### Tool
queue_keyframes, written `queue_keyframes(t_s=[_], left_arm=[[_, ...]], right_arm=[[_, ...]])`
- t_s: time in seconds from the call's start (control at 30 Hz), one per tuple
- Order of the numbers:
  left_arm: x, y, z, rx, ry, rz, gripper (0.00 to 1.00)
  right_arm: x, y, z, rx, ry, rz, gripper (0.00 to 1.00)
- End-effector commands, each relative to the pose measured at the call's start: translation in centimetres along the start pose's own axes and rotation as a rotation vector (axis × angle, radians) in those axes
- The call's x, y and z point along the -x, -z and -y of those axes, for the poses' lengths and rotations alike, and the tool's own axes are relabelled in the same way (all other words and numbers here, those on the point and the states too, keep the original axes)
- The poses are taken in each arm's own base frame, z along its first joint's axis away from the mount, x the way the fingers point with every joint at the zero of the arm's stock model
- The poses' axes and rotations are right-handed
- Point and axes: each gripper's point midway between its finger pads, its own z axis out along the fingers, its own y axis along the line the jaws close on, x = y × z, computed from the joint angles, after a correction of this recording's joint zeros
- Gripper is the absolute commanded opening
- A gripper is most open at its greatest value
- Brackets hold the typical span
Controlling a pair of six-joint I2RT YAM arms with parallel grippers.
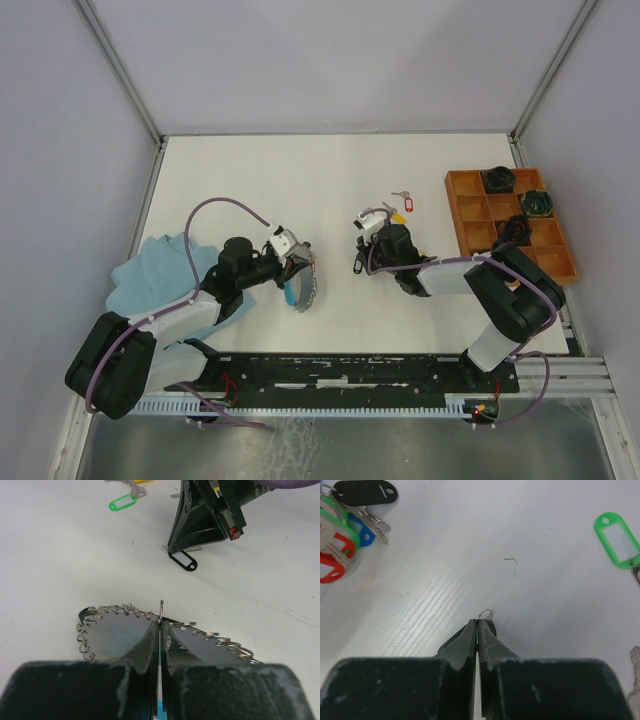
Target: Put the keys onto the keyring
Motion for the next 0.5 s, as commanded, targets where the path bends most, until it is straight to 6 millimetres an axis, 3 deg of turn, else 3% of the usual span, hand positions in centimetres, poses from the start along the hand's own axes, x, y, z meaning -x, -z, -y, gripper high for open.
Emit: queue_keyframes(t_s=[0.0,0.3,0.47], left_arm=[[3.5,-0.3,-0.4,-0.005,-0.063,0.108,0.03],[3.6,-0.3,-0.4,-0.004,-0.06,0.112,0.03],[3.7,-0.3,-0.4,-0.003,-0.06,0.112,0.03]], right_arm=[[1.2,0.4,1.7,-0.118,-0.07,-0.042,0.1],[3.2,2.6,1.8,-0.174,-0.142,-0.186,0.29],[3.1,3.4,1.4,-0.194,-0.192,-0.328,0.37]])
